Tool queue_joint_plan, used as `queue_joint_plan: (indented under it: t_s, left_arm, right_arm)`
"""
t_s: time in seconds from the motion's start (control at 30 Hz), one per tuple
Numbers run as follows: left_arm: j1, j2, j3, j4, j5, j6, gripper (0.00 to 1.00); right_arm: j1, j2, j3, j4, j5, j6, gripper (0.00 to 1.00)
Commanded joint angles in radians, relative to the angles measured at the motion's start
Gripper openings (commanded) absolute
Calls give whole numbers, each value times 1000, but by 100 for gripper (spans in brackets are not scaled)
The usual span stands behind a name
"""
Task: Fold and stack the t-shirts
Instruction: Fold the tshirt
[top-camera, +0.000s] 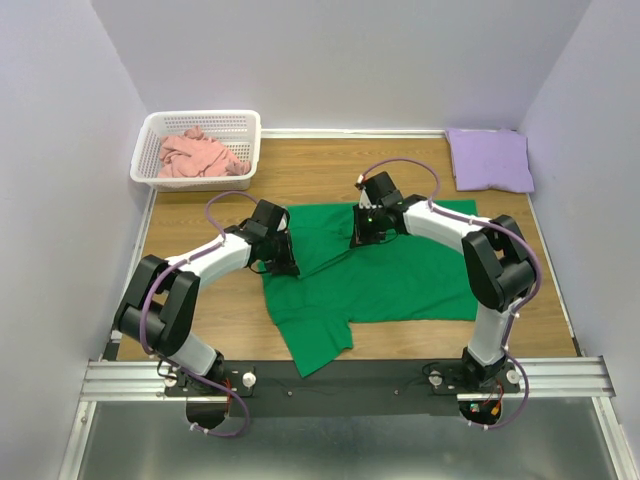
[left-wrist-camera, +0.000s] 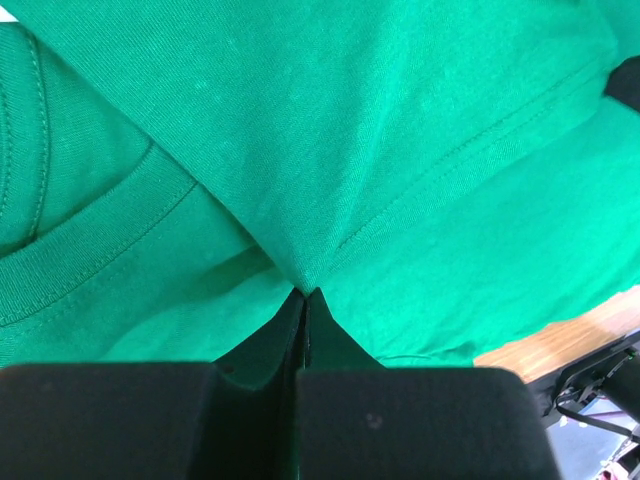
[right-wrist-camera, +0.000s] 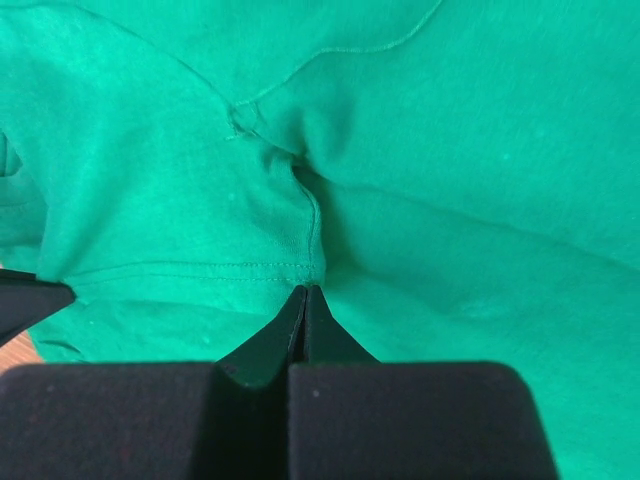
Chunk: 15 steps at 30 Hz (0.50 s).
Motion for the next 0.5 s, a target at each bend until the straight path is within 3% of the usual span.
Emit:
queue_joint_plan:
  t_s: [0.0, 0.47]
  left_arm:
    - [2, 10, 36, -38, 31, 26, 4]
    - [4, 42, -7, -12, 72, 43, 8]
  right_arm:
    - [-11, 2, 47, -53, 30, -28, 3]
    - [-21, 59, 58, -95, -6, -51, 6]
